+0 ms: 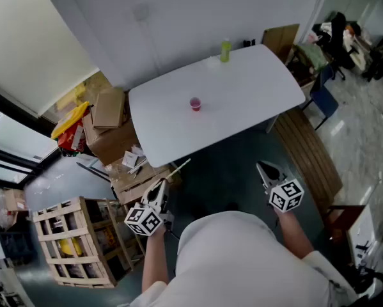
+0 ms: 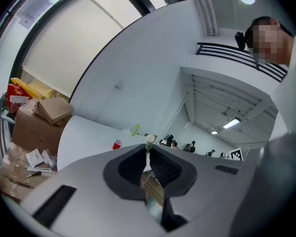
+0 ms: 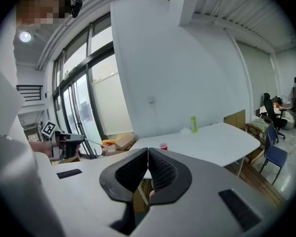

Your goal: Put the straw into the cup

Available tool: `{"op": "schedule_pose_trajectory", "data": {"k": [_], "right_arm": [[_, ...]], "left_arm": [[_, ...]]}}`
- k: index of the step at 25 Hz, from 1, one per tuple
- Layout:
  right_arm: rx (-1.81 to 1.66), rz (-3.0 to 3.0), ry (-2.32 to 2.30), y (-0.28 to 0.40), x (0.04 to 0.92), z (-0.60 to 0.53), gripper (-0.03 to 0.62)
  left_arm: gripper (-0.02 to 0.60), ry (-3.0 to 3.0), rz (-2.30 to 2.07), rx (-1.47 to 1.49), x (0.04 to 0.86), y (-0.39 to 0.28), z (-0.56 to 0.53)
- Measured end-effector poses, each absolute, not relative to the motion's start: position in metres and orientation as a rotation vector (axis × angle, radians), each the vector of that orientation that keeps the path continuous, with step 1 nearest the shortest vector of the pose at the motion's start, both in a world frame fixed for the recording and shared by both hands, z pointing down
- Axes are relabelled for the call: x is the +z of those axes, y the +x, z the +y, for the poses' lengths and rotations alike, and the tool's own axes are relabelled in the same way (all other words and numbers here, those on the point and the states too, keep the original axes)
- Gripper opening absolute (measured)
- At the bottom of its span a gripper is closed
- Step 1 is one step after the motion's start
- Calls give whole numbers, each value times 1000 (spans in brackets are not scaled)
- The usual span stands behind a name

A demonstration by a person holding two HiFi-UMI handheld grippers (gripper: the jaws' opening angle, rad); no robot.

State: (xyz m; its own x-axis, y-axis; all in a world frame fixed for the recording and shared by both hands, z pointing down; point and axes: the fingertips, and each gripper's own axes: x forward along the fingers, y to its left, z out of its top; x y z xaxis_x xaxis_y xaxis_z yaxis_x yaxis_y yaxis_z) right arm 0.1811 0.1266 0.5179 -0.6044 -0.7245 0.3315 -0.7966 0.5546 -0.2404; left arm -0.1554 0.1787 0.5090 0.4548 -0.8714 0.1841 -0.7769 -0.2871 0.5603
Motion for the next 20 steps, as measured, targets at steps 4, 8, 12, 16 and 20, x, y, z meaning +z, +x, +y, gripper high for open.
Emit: {"op": "schedule_pose_trajectory", "data": {"k": [4, 8, 12, 16, 20], "right_arm": [[539, -2594, 1284, 173, 518, 127, 35], [532, -2594, 1282, 166, 517, 127, 35], [529, -2592, 1277, 161, 517, 126, 35], [540, -2589, 1290, 156, 517, 128, 35], [549, -2583, 1303, 149, 517, 131, 37]], "left_arm": [[23, 2115, -1367, -203, 511, -161, 177], [23, 2113, -1361, -204, 512, -165, 176], [23, 2114, -1352, -198, 513, -168, 174], [23, 2116, -1346, -191, 518, -172, 175], [23, 2114, -1338, -173, 522, -179, 176]]}}
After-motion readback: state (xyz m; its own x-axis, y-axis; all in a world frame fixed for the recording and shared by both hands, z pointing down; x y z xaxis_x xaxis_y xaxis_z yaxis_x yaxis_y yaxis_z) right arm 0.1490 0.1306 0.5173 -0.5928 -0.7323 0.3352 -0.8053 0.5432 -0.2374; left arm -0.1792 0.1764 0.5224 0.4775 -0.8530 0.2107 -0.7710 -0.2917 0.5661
